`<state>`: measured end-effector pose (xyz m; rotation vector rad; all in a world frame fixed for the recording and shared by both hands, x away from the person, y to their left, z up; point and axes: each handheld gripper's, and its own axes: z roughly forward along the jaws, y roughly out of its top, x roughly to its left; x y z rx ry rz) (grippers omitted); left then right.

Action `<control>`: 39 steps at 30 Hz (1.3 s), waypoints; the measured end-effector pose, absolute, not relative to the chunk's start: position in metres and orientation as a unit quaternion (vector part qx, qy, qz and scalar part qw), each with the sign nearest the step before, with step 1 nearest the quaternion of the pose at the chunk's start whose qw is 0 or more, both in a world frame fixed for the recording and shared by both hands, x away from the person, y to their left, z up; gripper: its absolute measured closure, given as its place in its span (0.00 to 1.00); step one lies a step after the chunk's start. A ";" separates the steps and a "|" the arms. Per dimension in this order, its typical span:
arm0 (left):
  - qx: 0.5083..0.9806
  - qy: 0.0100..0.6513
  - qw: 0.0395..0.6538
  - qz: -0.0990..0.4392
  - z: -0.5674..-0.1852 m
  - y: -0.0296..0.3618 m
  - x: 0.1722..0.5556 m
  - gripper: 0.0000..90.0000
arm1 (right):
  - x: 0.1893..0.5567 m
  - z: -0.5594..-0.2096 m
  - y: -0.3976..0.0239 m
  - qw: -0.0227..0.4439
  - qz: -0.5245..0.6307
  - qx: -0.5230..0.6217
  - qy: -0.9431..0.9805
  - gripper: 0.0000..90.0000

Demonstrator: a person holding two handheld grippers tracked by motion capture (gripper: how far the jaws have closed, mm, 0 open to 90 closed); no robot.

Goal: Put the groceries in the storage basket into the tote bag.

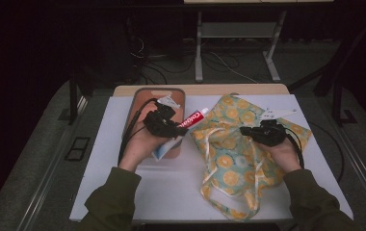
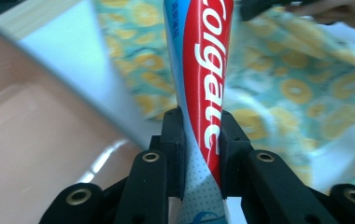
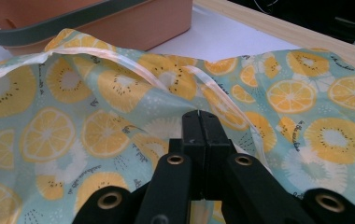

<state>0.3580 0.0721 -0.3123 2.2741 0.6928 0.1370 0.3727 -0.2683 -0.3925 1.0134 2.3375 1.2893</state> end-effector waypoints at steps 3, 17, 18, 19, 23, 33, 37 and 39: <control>0.894 0.251 0.369 0.043 -0.315 0.053 0.345 0.84 | 0.373 -0.392 -0.268 0.143 0.447 0.350 0.811 1.00; 0.919 0.233 0.317 0.010 -0.367 -0.019 0.330 0.84 | 0.372 -0.391 -0.270 0.144 0.451 0.351 0.808 1.00; 0.920 0.238 0.312 0.008 -0.373 -0.023 0.331 0.84 | 0.372 -0.391 -0.270 0.144 0.451 0.350 0.808 1.00; 0.921 0.241 0.306 0.009 -0.377 -0.027 0.333 0.84 | 0.372 -0.391 -0.270 0.144 0.450 0.350 0.809 1.00; 0.924 0.257 0.284 0.014 -0.396 -0.042 0.341 0.84 | 0.372 -0.391 -0.271 0.144 0.452 0.350 0.808 1.00; 0.922 0.262 0.284 0.014 -0.423 -0.053 0.351 0.81 | 0.371 -0.390 -0.272 0.143 0.456 0.349 0.806 1.00; 0.917 0.255 0.307 0.018 -0.419 -0.046 0.347 0.65 | 0.371 -0.390 -0.271 0.143 0.456 0.349 0.806 1.00; 0.911 0.251 0.324 0.033 -0.413 -0.038 0.343 0.55 | 0.371 -0.390 -0.271 0.143 0.456 0.348 0.807 1.00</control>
